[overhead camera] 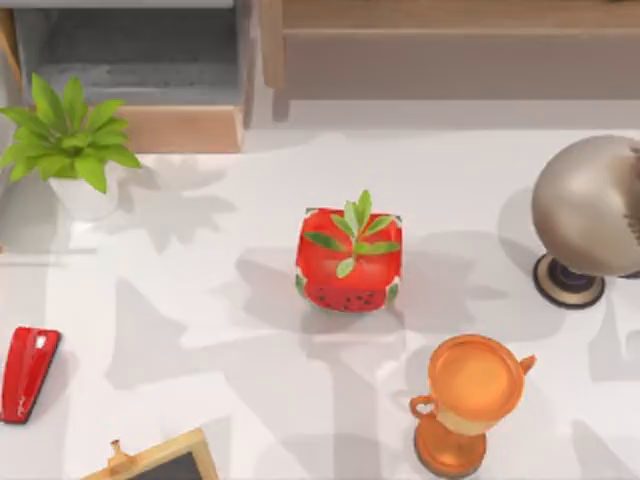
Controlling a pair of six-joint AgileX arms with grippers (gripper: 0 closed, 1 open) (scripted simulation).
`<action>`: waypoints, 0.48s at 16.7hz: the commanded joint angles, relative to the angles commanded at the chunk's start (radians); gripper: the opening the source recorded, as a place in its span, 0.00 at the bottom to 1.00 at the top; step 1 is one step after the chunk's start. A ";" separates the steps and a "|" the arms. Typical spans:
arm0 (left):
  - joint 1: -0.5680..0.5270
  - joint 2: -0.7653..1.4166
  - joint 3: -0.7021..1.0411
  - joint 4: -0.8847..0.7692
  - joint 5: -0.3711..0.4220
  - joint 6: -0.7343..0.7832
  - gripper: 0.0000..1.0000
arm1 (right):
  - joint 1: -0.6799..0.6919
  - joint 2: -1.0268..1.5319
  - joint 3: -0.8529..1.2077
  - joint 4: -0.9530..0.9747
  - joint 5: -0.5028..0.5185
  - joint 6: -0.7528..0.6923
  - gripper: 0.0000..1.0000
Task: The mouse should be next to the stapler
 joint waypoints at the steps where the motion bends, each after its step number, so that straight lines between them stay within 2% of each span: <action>1: 0.017 0.109 0.104 -0.055 -0.001 0.000 1.00 | 0.000 0.000 0.000 0.000 0.000 0.000 1.00; 8: 0.118 0.797 0.752 -0.396 -0.003 0.000 1.00 | 0.000 0.000 0.000 0.000 0.000 0.000 1.00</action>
